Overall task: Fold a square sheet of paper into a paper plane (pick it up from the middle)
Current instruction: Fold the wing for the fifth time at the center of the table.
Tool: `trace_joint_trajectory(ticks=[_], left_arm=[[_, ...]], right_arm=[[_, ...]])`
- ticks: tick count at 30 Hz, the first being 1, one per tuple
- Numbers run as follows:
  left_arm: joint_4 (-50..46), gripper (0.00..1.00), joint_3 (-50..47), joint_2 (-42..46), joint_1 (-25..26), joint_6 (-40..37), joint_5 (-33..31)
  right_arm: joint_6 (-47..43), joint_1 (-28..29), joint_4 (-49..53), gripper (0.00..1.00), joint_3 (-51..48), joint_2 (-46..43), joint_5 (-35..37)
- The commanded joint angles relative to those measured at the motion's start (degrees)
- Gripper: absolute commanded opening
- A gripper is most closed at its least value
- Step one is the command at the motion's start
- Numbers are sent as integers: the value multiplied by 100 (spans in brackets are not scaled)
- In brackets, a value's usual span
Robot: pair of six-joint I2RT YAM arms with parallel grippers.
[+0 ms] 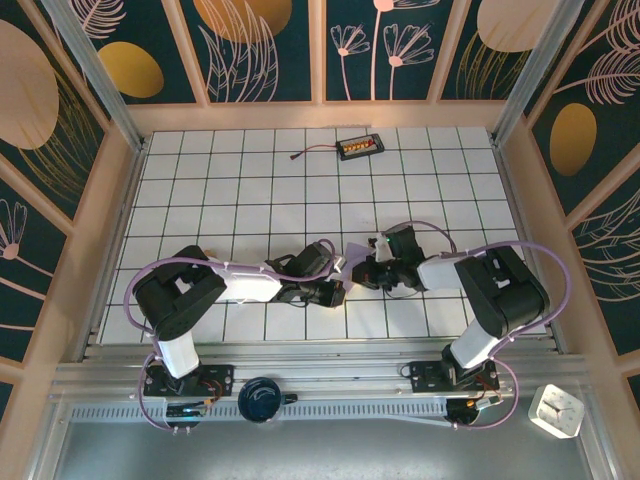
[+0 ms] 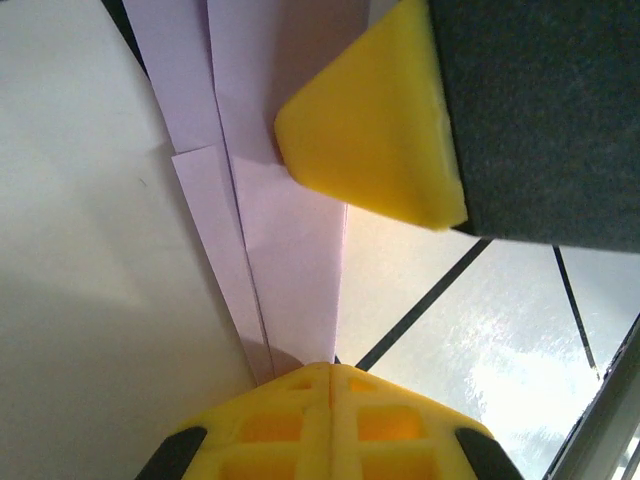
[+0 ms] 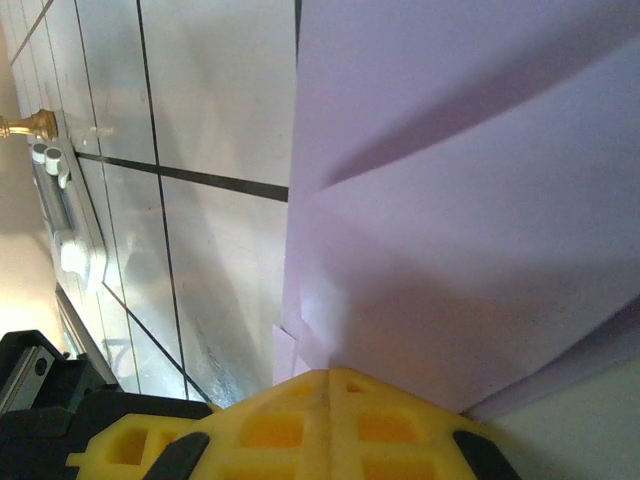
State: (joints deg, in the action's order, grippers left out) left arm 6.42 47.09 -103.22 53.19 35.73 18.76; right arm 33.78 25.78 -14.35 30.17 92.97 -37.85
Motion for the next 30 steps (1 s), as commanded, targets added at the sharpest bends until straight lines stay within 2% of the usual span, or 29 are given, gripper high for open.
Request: trace_joint_trajectory(ticks=[1,30], left_arm=[[-2003,0,-566,-409,-25,-186,-468],[-1898,0,-938,-304,-21,-215,-443]], right_arm=[[-231,-158,226,0,129,162,167],[-170,-1288,547,0,619,853,514]])
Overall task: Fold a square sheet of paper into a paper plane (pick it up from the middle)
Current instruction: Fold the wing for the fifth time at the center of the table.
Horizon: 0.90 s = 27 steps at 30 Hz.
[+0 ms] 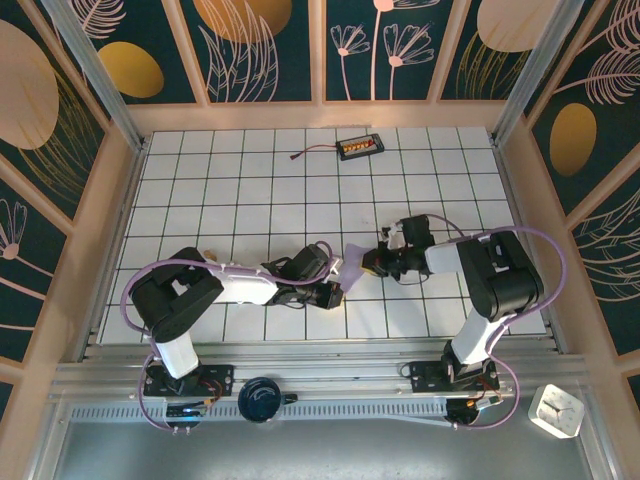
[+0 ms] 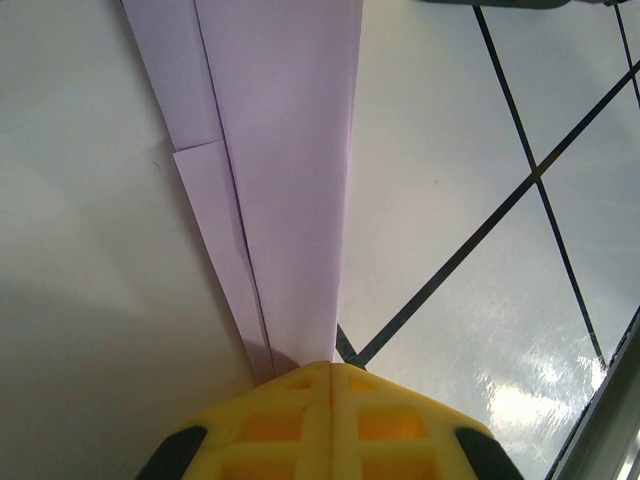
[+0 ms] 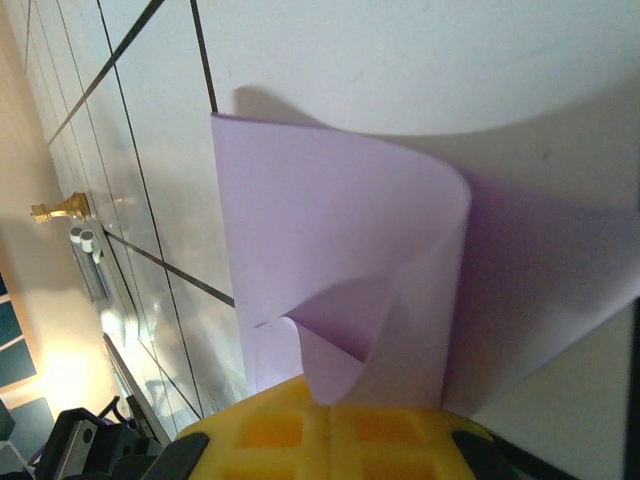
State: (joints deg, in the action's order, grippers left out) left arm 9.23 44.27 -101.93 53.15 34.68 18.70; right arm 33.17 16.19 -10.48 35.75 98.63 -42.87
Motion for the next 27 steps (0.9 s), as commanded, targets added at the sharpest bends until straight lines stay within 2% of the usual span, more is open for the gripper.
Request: trace_joint_trajectory(ticks=[1,17,23,24,27], left_arm=[[-2167,0,-677,-418,-18,-110,-430],[-2127,0,-624,-341,-22,-66,-422],[-2033,0,-150,-112,-18,100,-335],[-1970,1,-51,-28,-16,164,-296],[-1716,18,276,274,-21,361,-216]], right_arm=[[-104,-368,156,0,88,305,1018],[-109,-998,158,0,495,433,1054],[-200,-899,112,0,486,-227,1080],[-228,-846,144,0,446,-392,1131],[-356,-538,400,0,210,-992,1498]])
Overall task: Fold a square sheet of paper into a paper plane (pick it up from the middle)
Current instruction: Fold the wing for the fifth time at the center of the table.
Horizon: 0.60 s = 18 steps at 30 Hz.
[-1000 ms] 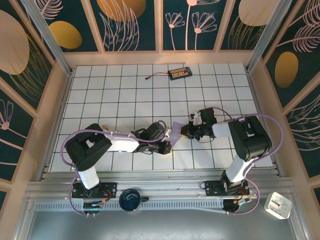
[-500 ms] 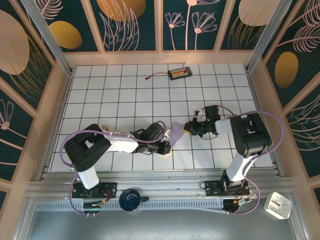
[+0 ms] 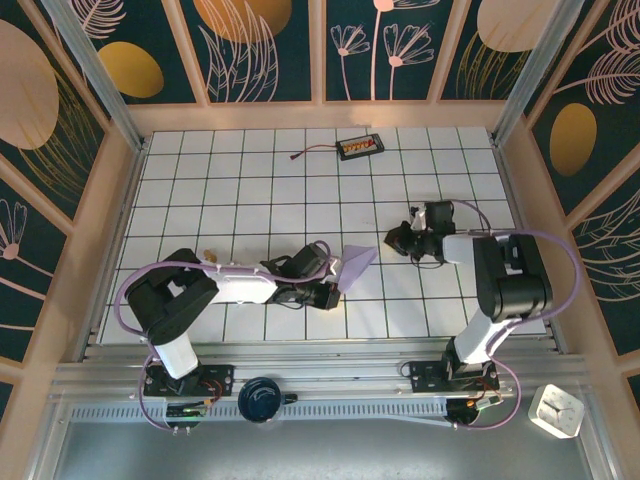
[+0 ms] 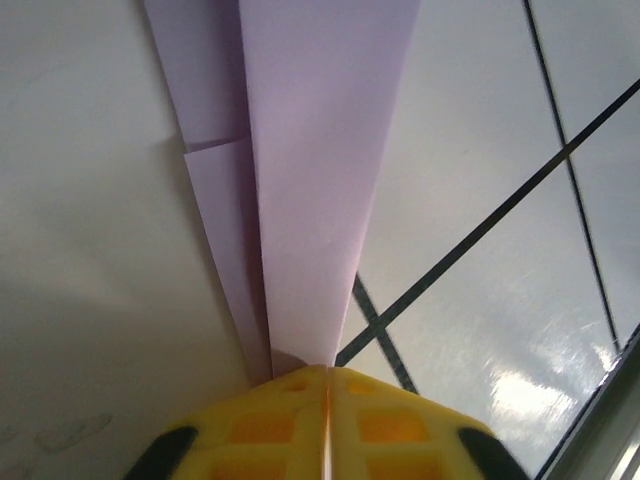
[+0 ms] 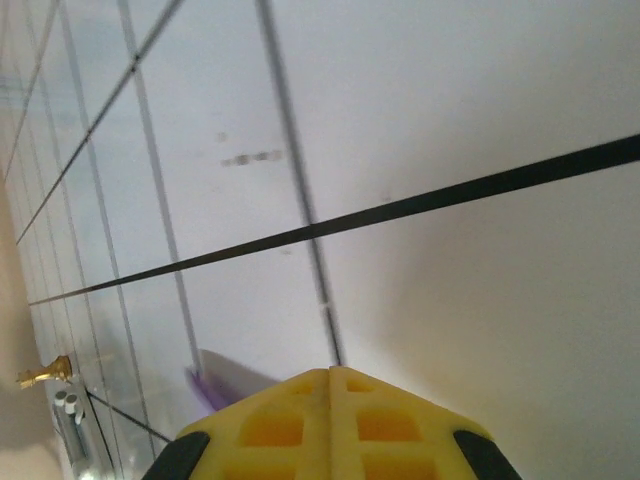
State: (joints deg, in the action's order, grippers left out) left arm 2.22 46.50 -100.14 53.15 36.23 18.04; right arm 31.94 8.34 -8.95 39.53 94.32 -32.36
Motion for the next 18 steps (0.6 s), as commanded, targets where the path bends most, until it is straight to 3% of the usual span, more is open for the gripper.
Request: trace_joint_trajectory(ticks=[1,5,10,14,18], left_arm=[[-920,22,124,176,-20,272,-149],[-459,37,12,997,-131,570,-380],[454,42,-575,1516,-780,1018,-370],[786,39,-307,945,-1229,1055,118],[714,37,256,234,-1361,830,533]], right_arm=[[-279,406,381,1,-266,-801,645],[-135,1069,673,7,-769,-1744,1352],[316,1947,205,13,-1044,-2170,1602],[571,2163,-154,11,-1044,-1762,1777],[664,2154,-182,6,-1073,-1376,1978]])
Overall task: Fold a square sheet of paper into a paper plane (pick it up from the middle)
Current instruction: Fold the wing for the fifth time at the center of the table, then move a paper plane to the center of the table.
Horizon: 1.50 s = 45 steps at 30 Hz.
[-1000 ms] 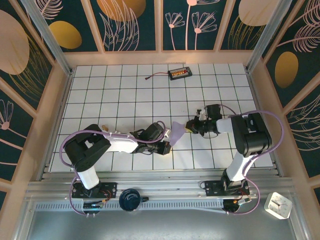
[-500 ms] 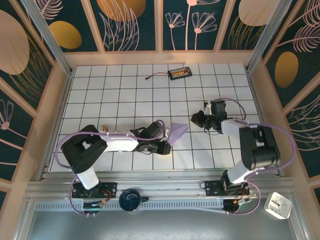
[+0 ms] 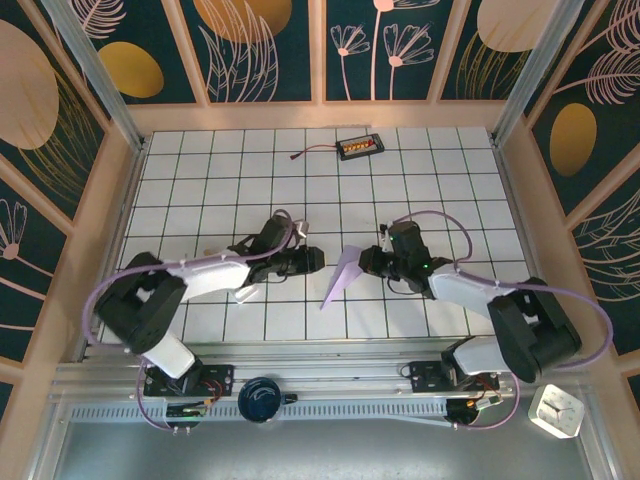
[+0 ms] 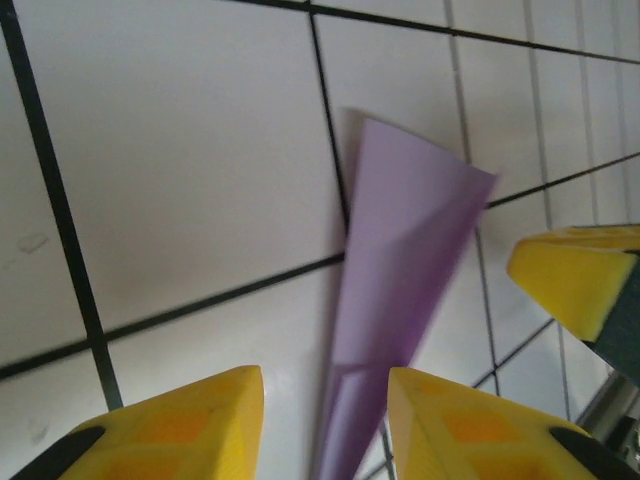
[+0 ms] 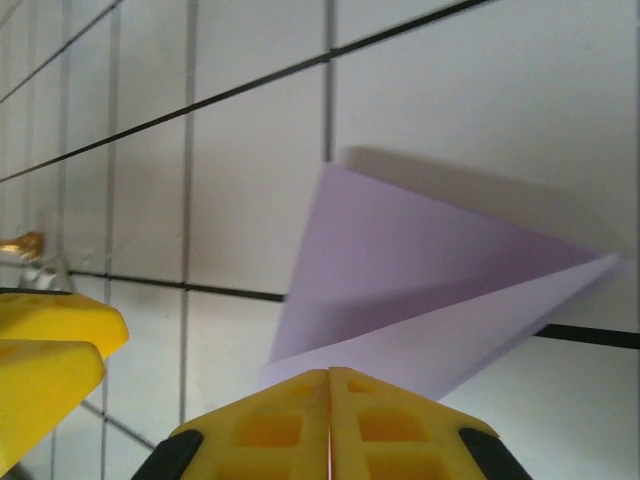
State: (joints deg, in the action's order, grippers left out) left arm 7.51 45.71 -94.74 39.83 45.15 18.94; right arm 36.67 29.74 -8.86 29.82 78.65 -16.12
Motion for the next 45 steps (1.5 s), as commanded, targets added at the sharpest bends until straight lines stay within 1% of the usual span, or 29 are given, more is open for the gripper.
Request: trace_joint_trajectory(ticks=[1,5,8,12,16,21,24,27,31,34,37,39,43,44,45], left_arm=[[122,37,493,-628,-28,-141,527],[93,37,894,-1174,-29,-278,997],[224,38,966,-1363,-30,-274,1246],[72,38,1227,-1651,-27,-399,1375],[156,38,1240,-1810,-3,-401,1530],[525,35,1200,-1863,43,-188,1810],[756,28,1161,-1869,45,-46,1892],[810,22,1134,-1804,44,-27,1784],[874,11,1074,-1671,48,19,1600],[844,4,1036,-1499,50,64,1307],[624,1,836,-1188,50,34,816],[497,0,719,-948,56,63,518],[173,0,532,-579,83,82,-22],[118,0,489,-497,96,93,-122],[90,0,448,-440,113,120,-194]], right_arm=[[208,15,-224,6,-141,248,371],[275,6,-292,4,-321,283,460],[285,-5,-307,3,-420,295,494],[305,-11,-417,2,-503,401,469],[348,-11,-603,2,-570,543,418],[387,-3,-785,2,-583,710,343],[397,-3,-845,2,-565,798,320],[364,-2,-819,1,-515,835,311],[249,-43,-691,1,-462,810,356],[110,-118,-531,3,-428,662,343],[-91,-136,-307,8,-407,308,246],[-101,-133,-356,13,-465,50,-61],[340,27,-979,25,-699,-320,-616],[478,96,-1196,28,-723,-338,-710],[572,128,-1370,34,-717,-318,-784]])
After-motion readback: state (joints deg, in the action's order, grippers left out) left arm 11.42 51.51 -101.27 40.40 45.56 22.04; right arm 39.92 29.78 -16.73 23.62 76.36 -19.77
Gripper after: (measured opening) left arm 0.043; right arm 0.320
